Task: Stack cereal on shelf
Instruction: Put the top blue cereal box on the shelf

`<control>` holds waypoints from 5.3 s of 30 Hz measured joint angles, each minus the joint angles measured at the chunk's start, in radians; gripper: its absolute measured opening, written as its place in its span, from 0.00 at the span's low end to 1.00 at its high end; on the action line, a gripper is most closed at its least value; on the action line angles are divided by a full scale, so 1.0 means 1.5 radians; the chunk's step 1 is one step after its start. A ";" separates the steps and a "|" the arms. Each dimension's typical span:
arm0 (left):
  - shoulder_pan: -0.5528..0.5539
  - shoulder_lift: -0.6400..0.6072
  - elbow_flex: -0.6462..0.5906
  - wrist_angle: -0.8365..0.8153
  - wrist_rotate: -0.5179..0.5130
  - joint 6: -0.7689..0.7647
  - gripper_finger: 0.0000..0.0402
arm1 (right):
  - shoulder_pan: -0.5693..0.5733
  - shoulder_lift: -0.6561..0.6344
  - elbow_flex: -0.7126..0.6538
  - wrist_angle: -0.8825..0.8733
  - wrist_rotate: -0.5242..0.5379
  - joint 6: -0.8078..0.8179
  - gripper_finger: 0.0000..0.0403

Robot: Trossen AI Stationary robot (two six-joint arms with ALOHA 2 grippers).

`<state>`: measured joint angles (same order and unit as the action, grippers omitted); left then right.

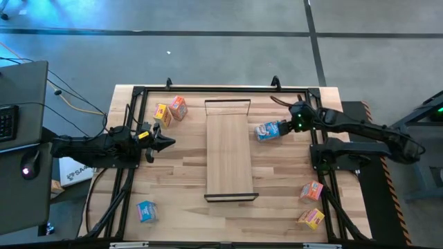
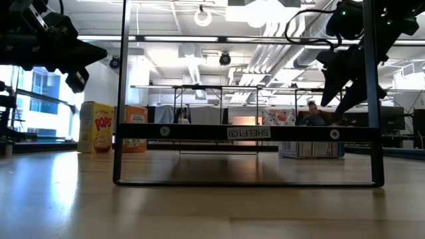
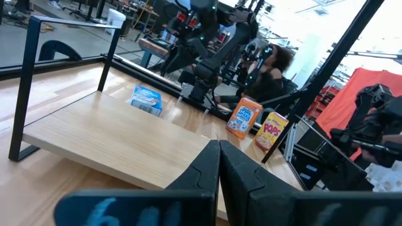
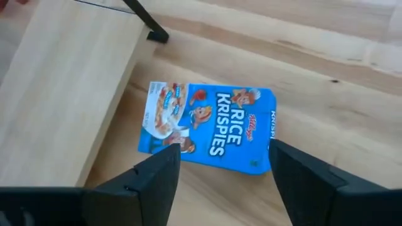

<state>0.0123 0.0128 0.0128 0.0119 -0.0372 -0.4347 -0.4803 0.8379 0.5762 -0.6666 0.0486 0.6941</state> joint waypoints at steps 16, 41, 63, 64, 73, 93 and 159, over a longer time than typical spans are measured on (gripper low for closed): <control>0.000 0.000 0.000 0.121 -0.107 -0.126 0.00 | -0.047 0.000 0.000 0.034 -0.064 -0.009 0.60; 0.000 0.567 0.294 0.187 -0.208 -0.167 0.52 | -0.121 0.084 -0.002 0.001 -0.061 0.018 0.59; 0.026 1.198 0.715 0.229 -0.117 -0.126 0.37 | -0.230 0.216 -0.002 0.064 -0.215 -0.224 0.56; 0.030 1.218 0.746 0.206 -0.105 -0.120 0.32 | -0.231 0.212 -0.002 0.060 -0.226 -0.229 0.56; 0.040 1.361 0.991 -0.025 -0.087 0.018 0.03 | -0.234 0.178 -0.002 0.021 -0.225 -0.214 0.56; 0.066 1.524 1.088 -0.038 -0.076 0.047 0.00 | -0.234 0.181 -0.002 0.020 -0.055 -0.034 0.39; 0.072 1.535 1.085 0.042 -0.040 0.117 0.00 | 0.028 0.098 0.038 0.144 -0.175 0.113 0.00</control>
<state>0.1210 2.3154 1.6409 0.0748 -0.0978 -0.2596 -0.4382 0.9854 0.6334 -0.4499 -0.2141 0.8639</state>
